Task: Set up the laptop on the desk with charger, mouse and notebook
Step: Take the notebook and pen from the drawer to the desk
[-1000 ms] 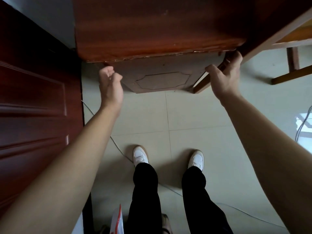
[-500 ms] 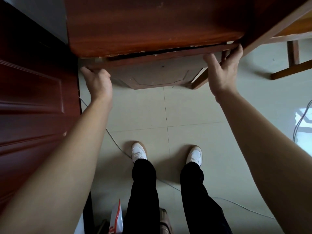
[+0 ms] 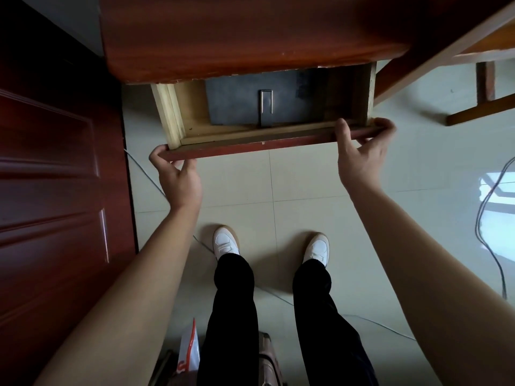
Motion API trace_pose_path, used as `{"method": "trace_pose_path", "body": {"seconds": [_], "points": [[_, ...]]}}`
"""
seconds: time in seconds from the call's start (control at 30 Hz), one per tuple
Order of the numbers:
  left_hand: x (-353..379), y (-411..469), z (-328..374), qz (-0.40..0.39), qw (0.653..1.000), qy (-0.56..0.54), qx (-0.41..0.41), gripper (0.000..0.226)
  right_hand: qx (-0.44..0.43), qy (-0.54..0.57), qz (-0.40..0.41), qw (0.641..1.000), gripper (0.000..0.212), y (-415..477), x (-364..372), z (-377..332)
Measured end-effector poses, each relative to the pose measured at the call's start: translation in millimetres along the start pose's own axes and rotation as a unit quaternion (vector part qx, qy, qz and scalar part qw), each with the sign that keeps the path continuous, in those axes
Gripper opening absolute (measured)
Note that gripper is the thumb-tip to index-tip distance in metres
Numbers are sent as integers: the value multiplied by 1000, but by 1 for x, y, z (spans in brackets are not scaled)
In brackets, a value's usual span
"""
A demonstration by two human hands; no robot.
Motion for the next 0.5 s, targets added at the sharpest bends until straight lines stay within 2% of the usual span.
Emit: {"method": "trace_pose_path", "body": {"seconds": [0.1, 0.13, 0.2, 0.27, 0.37, 0.5], "points": [[-8, -9, 13, 14, 991, 123, 54, 52, 10, -15, -11, 1000, 69, -3, -4, -2], [-8, -12, 22, 10, 980, 165, 107, 56, 16, -18, -15, 1000, 69, -3, -5, -2], [-3, -16, 34, -19, 959, 202, 198, 47, 20, -31, -12, 999, 68, -1, -7, -4], [-1, -17, 34, -29, 960, 208, 188, 33, 24, -43, 2, 999, 63, -1, -9, -3], [-3, -21, 20, -47, 962, 232, 132, 30, 56, -60, 8, 997, 57, -5, -9, 12], [0, -24, 10, -62, 958, 228, 164, 27, 89, -47, 2, 995, 58, -3, -9, 25]]}}
Point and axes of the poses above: each hand's wrist, its own y-axis towards the middle knuckle, its own x-axis out of the palm, z = x × y, the point moved 6 cm from there along y, towards the middle knuckle, and after that the axes turned 10 degrees about x, right-handed, at the moved point
